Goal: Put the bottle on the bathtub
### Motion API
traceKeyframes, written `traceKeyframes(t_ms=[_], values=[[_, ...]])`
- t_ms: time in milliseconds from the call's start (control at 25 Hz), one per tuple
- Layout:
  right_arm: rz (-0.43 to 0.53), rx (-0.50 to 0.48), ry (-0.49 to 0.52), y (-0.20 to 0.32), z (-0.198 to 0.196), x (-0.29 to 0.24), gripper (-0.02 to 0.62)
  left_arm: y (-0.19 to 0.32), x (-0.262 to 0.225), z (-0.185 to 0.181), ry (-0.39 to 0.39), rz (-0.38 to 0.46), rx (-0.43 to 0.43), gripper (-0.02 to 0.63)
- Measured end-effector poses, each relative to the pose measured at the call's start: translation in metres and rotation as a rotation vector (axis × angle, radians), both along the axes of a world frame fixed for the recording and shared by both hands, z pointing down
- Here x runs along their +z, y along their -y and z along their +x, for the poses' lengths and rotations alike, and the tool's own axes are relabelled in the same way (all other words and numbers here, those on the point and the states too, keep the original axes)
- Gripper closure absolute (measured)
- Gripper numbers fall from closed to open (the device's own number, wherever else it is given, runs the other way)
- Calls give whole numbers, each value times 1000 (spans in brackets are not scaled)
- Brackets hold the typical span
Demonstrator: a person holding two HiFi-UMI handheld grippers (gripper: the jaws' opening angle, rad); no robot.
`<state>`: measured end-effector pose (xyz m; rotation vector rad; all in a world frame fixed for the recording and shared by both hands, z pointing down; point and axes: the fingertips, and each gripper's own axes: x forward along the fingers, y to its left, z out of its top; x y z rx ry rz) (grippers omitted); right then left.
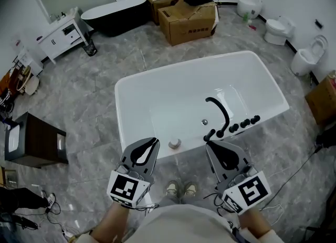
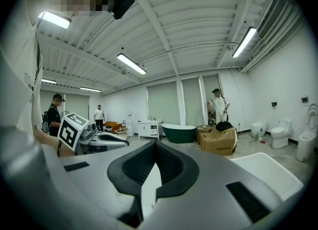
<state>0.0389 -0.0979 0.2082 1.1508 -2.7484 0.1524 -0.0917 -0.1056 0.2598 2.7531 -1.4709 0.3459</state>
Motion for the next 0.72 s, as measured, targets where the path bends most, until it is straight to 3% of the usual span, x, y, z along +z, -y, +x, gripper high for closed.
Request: traceKeyframes(t_ms=[400, 720], values=[[3, -8, -23, -5, 7, 5, 569, -10, -30, 22, -25, 62, 30, 581], [0, 2, -31, -10, 0, 5, 569, -21, -31, 11, -13, 64, 37, 581]])
